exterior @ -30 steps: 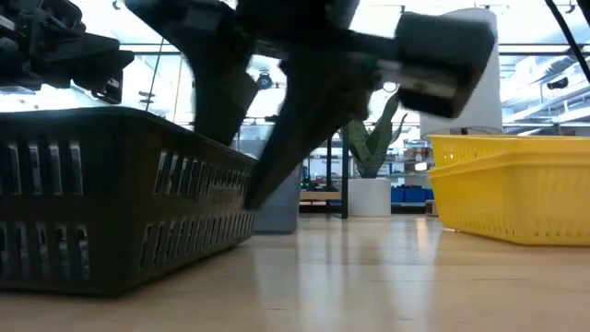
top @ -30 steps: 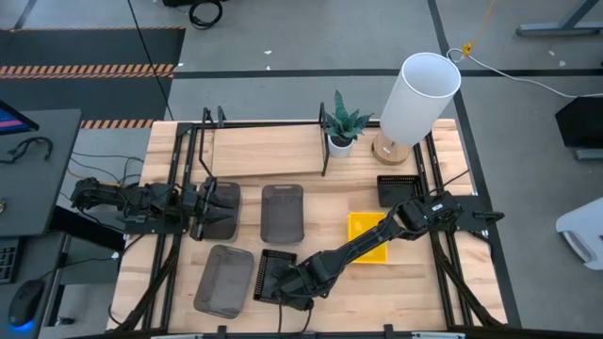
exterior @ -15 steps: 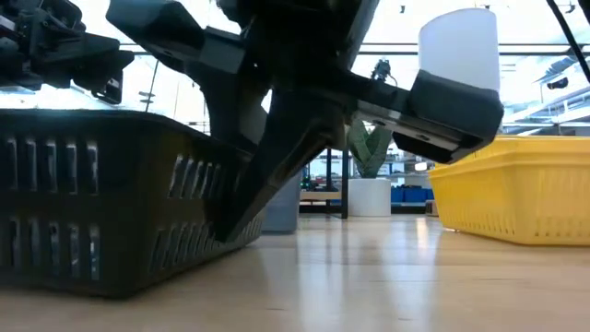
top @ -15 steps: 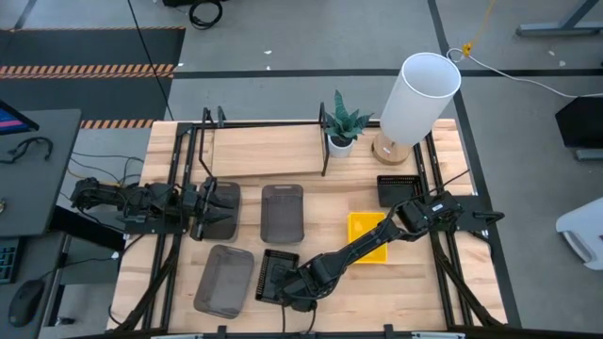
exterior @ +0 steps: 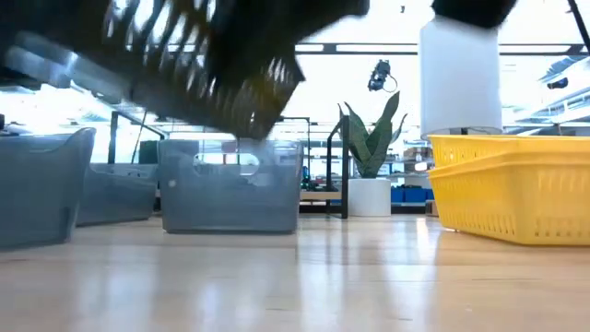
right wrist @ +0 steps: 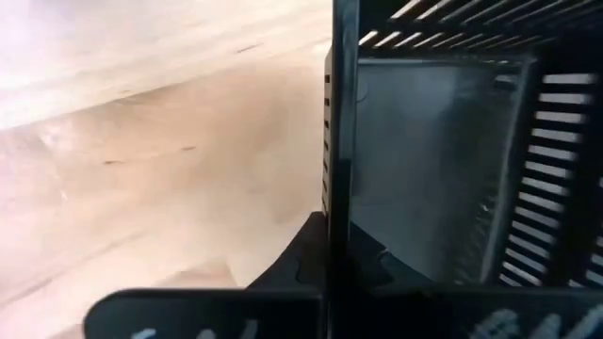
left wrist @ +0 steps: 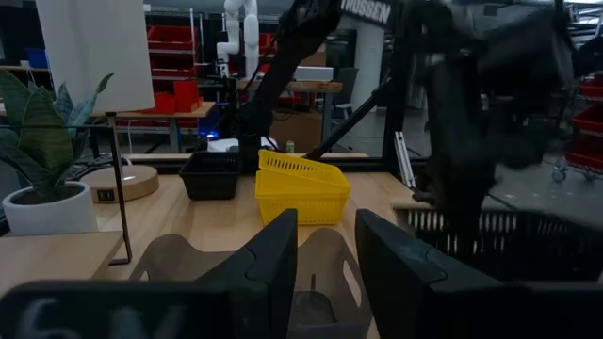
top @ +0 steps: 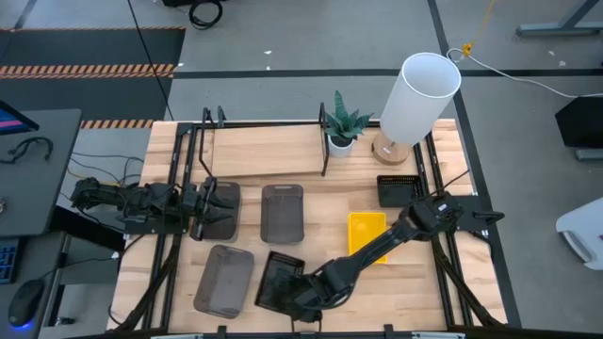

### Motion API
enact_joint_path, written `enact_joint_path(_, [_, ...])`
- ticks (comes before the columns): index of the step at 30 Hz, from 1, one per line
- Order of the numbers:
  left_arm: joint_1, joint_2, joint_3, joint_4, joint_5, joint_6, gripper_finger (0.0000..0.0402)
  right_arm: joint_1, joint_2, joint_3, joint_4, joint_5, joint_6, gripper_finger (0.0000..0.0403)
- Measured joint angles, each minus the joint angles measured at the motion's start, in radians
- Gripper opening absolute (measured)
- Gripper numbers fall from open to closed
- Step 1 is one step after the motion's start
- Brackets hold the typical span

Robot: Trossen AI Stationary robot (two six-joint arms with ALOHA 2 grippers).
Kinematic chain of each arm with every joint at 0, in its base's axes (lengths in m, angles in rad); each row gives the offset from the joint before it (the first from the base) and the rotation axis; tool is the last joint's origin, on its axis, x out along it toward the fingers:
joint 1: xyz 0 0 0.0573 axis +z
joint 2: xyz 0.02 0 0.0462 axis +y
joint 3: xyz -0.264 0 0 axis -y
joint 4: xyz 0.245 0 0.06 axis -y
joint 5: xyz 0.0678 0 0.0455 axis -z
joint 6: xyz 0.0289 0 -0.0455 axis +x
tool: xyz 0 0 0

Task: Stack baskets on shelf by color
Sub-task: Stack the bottom black bin on the top of the top black bins

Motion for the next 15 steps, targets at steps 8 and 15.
enact_joint_path(8, [0.0, 0.0, 0.0, 0.0, 0.0, 0.0, 0.0117, -0.014, -0.142, 0.0, -0.271, 0.11, 0.27, 0.0002])
enact_joint_path(15, [0.0, 0.0, 0.0, 0.0, 0.0, 0.0, 0.0117, -0.008, -0.229, -0.037, -0.556, 0.186, 0.565, 0.0002])
